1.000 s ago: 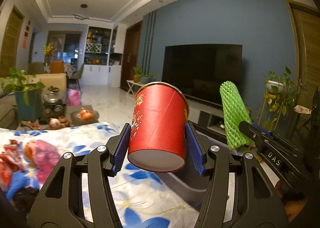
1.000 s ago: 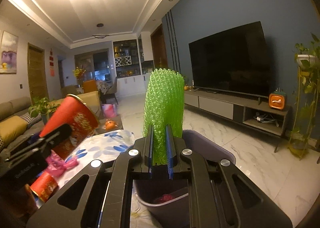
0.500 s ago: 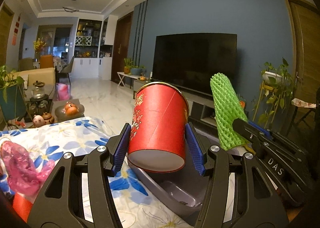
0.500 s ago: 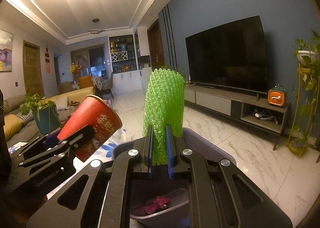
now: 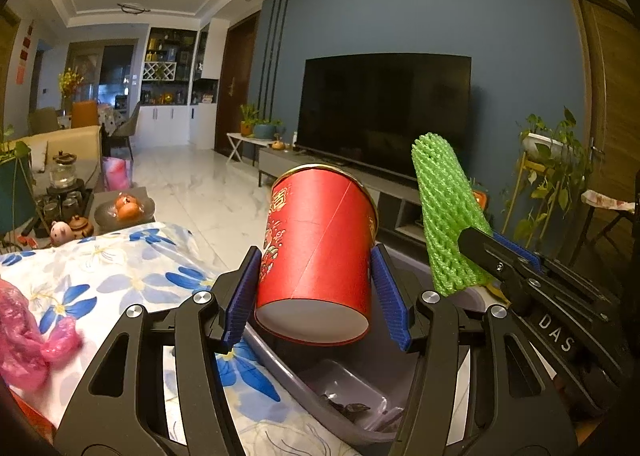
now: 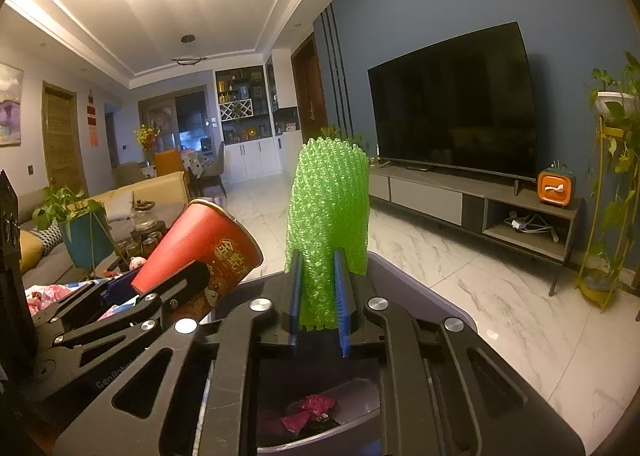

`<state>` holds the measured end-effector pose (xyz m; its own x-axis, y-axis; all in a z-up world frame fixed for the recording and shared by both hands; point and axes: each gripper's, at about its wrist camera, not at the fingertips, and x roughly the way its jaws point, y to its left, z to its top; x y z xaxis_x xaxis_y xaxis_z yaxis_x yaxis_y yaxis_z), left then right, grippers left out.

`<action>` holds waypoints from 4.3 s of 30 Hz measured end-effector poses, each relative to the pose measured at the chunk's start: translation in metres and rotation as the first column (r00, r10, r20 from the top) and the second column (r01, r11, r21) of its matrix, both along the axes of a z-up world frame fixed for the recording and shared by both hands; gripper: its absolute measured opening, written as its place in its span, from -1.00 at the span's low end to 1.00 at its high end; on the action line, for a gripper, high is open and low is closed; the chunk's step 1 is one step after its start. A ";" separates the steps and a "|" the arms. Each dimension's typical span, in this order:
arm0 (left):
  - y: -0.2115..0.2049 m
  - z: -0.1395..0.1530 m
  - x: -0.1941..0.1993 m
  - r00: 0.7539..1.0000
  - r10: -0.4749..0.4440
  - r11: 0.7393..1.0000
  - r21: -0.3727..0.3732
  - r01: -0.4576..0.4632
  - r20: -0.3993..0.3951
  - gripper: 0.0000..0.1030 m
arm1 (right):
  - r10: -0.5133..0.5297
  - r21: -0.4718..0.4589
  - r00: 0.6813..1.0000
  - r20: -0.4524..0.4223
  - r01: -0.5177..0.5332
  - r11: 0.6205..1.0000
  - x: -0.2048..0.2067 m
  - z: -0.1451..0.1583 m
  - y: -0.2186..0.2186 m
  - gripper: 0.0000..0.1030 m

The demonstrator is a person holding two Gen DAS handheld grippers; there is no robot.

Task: Collect trash
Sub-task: 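Open both tools to drop the red cup and green net into the bin, then grasp the blue mesh net with the left tool while the right tool grasps another red cup, then carry the blue mesh net and red cup toward the grey bin with both tools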

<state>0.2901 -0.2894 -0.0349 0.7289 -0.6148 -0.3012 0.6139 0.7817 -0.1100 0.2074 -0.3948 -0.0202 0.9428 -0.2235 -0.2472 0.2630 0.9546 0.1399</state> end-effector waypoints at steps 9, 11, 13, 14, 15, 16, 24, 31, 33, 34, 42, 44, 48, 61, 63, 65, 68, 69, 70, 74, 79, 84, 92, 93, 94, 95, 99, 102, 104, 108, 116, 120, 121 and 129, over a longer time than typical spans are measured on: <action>-0.005 -0.008 0.007 1.000 0.004 1.000 -0.010 -0.004 -0.013 0.31 | -0.008 0.029 1.000 0.008 0.008 1.000 0.003 -0.002 -0.004 -0.27; -0.004 -0.009 0.008 1.000 0.016 1.000 -0.010 -0.016 -0.010 0.57 | -0.013 0.035 1.000 0.014 0.013 0.999 0.001 -0.002 -0.006 -0.20; 0.000 -0.009 0.008 1.000 0.019 1.000 -0.021 -0.020 -0.013 0.64 | -0.021 0.042 1.000 0.021 0.020 0.999 -0.003 -0.001 -0.006 -0.04; 0.003 -0.008 0.008 0.999 0.035 0.999 -0.020 -0.035 -0.014 0.65 | -0.024 0.042 0.999 0.025 0.023 0.999 -0.005 0.000 -0.006 0.01; 0.006 -0.008 0.008 0.999 0.041 0.999 -0.021 -0.042 -0.017 0.65 | -0.027 0.039 0.999 0.029 0.026 0.999 -0.007 0.000 -0.004 0.02; 0.008 -0.008 0.008 0.999 0.044 0.999 -0.023 -0.045 -0.022 0.65 | -0.027 0.037 0.999 0.030 0.026 0.999 -0.009 0.000 -0.004 0.04; 0.051 -0.002 -0.019 0.989 0.148 0.989 -0.020 -0.148 -0.004 0.70 | -0.011 0.028 0.999 0.033 0.010 1.000 -0.029 0.002 0.015 0.37; 0.108 0.004 -0.055 0.962 0.272 0.962 -0.016 -0.272 0.021 0.75 | -0.010 -0.008 1.000 0.016 0.010 1.000 -0.047 0.002 0.046 0.48; 0.124 0.005 -0.063 0.952 0.306 0.952 -0.015 -0.306 0.019 0.75 | 0.000 -0.003 1.000 0.014 0.000 1.000 -0.052 0.000 0.054 0.49; 0.132 0.005 -0.067 0.947 0.320 0.947 -0.020 -0.319 0.018 0.75 | 0.007 0.000 1.000 0.012 -0.007 1.000 -0.054 -0.001 0.059 0.49; 0.206 0.001 -0.108 0.873 0.482 0.875 0.014 -0.484 0.073 0.75 | 0.097 0.008 0.995 0.034 -0.097 0.995 -0.073 -0.003 0.102 0.49; 0.227 -0.003 -0.118 0.849 0.521 0.851 0.024 -0.525 0.088 0.75 | 0.126 0.001 0.992 0.027 -0.126 0.992 -0.073 -0.004 0.114 0.49; 0.271 -0.016 -0.136 0.793 0.603 0.794 0.037 -0.607 0.082 0.75 | 0.200 -0.014 0.980 0.006 -0.200 0.980 -0.072 -0.013 0.150 0.49; 0.361 -0.035 -0.163 0.707 0.706 0.707 0.019 -0.707 0.035 0.75 | 0.381 -0.071 0.916 -0.126 -0.391 0.918 -0.041 -0.059 0.255 0.29; 0.366 -0.038 -0.163 0.710 0.704 0.710 0.013 -0.705 0.024 0.75 | 0.396 -0.077 0.906 -0.152 -0.410 0.909 -0.037 -0.067 0.268 0.22; 0.369 -0.039 -0.160 0.713 0.701 0.713 0.013 -0.702 0.018 0.75 | 0.404 -0.083 0.899 -0.173 -0.422 0.903 -0.032 -0.073 0.277 0.15; 0.373 -0.042 -0.155 0.715 0.699 0.715 0.021 -0.699 0.012 0.75 | 0.410 -0.085 0.891 -0.193 -0.431 0.898 -0.026 -0.078 0.283 0.06; 0.374 -0.043 -0.153 0.717 0.697 0.716 0.023 -0.697 0.010 0.75 | 0.412 -0.083 0.888 -0.205 -0.435 0.897 -0.023 -0.079 0.285 0.04; 0.375 -0.044 -0.151 0.719 0.695 0.719 0.025 -0.695 0.005 0.75 | 0.415 -0.079 0.884 -0.217 -0.440 0.895 -0.020 -0.081 0.287 -0.03; 0.382 -0.047 -0.139 0.733 0.679 0.734 0.023 -0.678 -0.049 0.75 | 0.412 -0.077 0.877 -0.247 -0.441 0.894 -0.011 -0.082 0.291 -0.17; 0.388 -0.050 -0.121 0.751 0.648 0.759 0.025 -0.650 -0.128 0.68 | 0.408 -0.085 0.865 -0.292 -0.448 0.890 -0.001 -0.089 0.296 -0.51; 0.395 -0.059 -0.106 0.774 0.592 0.797 0.026 -0.603 -0.224 0.16 | 0.421 -0.062 0.856 -0.301 -0.458 0.887 0.000 -0.091 0.292 -0.83; 0.387 -0.062 -0.109 0.800 0.546 0.828 0.014 -0.560 -0.249 -0.74 | 0.412 -0.051 0.869 -0.273 -0.441 0.896 -0.008 -0.085 0.276 -0.91; 0.385 -0.061 -0.110 0.801 0.546 0.828 0.015 -0.560 -0.246 -0.87 | 0.408 -0.045 0.874 -0.266 -0.434 0.900 -0.010 -0.083 0.272 -0.91; 0.383 -0.061 -0.113 0.804 0.544 0.830 0.014 -0.557 -0.243 -0.96 | 0.405 -0.042 0.876 -0.262 -0.430 0.902 -0.011 -0.083 0.270 -0.91; 0.380 -0.059 -0.116 0.807 0.541 0.832 0.011 -0.554 -0.237 -0.96 | 0.400 -0.038 0.880 -0.255 -0.422 0.906 -0.014 -0.081 0.266 -0.91; 0.368 -0.051 -0.133 0.831 0.513 0.849 -0.014 -0.528 -0.215 -0.98 | 0.384 -0.028 0.894 -0.229 -0.400 0.916 -0.023 -0.072 0.253 -0.91; 0.356 -0.044 -0.147 0.854 0.482 0.867 -0.034 -0.497 -0.193 -0.98 | 0.368 -0.030 0.906 -0.207 -0.382 0.924 -0.032 -0.065 0.244 -0.91; 0.345 -0.039 -0.156 0.874 0.453 0.884 -0.037 -0.465 -0.174 -0.98 | 0.358 -0.025 0.914 -0.192 -0.369 0.929 -0.038 -0.061 0.236 -0.91; 0.324 -0.031 -0.168 0.909 0.392 0.915 -0.044 -0.401 -0.142 -0.98 | 0.335 -0.021 0.928 -0.166 -0.343 0.939 -0.047 -0.053 0.225 -0.91; 0.295 -0.016 -0.184 0.950 0.304 0.951 -0.041 -0.308 -0.074 -0.98 | 0.293 -0.011 0.948 -0.122 -0.297 0.955 -0.065 -0.041 0.203 -0.91; 0.304 0.000 -0.177 0.946 0.317 0.944 -0.076 -0.321 -0.060 -0.98 | 0.291 -0.009 0.950 -0.113 -0.294 0.956 -0.069 -0.038 0.201 -0.91; 0.306 0.008 -0.175 0.946 0.320 0.942 -0.088 -0.323 -0.047 -0.98 | 0.291 -0.009 0.950 -0.110 -0.294 0.956 -0.069 -0.037 0.201 -0.91; 0.308 0.047 -0.175 0.969 0.246 0.957 -0.165 -0.239 0.026 -0.98 | 0.275 -0.007 0.958 -0.087 -0.276 0.961 -0.077 -0.032 0.192 -0.91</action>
<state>0.1147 0.0190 0.0120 0.8726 -0.4554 -0.1765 0.4154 0.8821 -0.2220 0.1309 -0.2023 -0.0522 0.9445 0.0366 -0.3265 -0.0007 0.9940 0.1095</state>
